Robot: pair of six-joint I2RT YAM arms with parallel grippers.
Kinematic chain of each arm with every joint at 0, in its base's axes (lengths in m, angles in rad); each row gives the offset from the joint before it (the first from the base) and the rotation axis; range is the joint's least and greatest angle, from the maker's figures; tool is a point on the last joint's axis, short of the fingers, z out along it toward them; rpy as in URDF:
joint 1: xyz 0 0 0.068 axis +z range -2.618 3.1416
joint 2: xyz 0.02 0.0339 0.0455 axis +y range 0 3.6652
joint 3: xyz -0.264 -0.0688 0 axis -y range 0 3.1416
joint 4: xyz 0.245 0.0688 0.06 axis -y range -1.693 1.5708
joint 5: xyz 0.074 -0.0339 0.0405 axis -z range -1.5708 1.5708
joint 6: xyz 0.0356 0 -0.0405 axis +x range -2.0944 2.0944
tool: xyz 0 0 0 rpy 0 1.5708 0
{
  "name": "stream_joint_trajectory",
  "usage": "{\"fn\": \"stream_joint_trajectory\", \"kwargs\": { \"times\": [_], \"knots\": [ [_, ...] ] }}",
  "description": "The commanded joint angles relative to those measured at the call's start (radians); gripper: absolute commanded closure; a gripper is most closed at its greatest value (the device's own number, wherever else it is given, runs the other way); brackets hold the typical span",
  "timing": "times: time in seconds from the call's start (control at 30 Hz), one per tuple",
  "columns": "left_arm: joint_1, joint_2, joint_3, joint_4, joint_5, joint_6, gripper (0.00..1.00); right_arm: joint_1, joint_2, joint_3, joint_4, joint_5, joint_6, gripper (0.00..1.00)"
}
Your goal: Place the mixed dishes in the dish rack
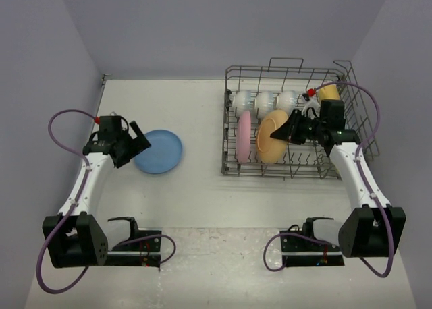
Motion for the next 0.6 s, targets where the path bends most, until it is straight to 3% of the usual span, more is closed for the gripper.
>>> {"fn": "stream_joint_trajectory", "kwargs": {
  "times": [0.0, 0.23, 0.3, 0.33, 0.4, 0.43, 0.57],
  "knots": [
    [-0.002, 0.015, 0.000, 0.039, -0.015, 0.006, 0.00, -0.022, 0.023, -0.003, 0.045, 0.054, -0.054, 1.00],
    [0.000, 0.030, -0.011, 0.039, -0.015, 0.003, 0.00, -0.022, 0.057, -0.028, 0.079, 0.056, -0.105, 0.87],
    [0.000, 0.037, -0.014, 0.041, -0.017, 0.002, 0.00, -0.022, 0.053, -0.031, 0.079, 0.065, -0.112, 0.76],
    [0.000, 0.038, -0.015, 0.041, -0.034, 0.002, 0.00, -0.022, 0.049, -0.029, 0.074, 0.068, -0.118, 0.63],
    [0.000, 0.043, -0.017, 0.038, -0.046, 0.000, 0.00, -0.022, 0.040, -0.032, 0.068, 0.072, -0.131, 0.54],
    [0.000, 0.043, -0.021, 0.036, -0.051, 0.000, 0.00, -0.020, 0.028, -0.034, 0.068, 0.072, -0.140, 0.43],
    [0.000, 0.044, -0.037, 0.044, -0.058, -0.004, 0.00, -0.017, -0.005, -0.042, 0.083, 0.052, -0.146, 0.33]
  ]
}}
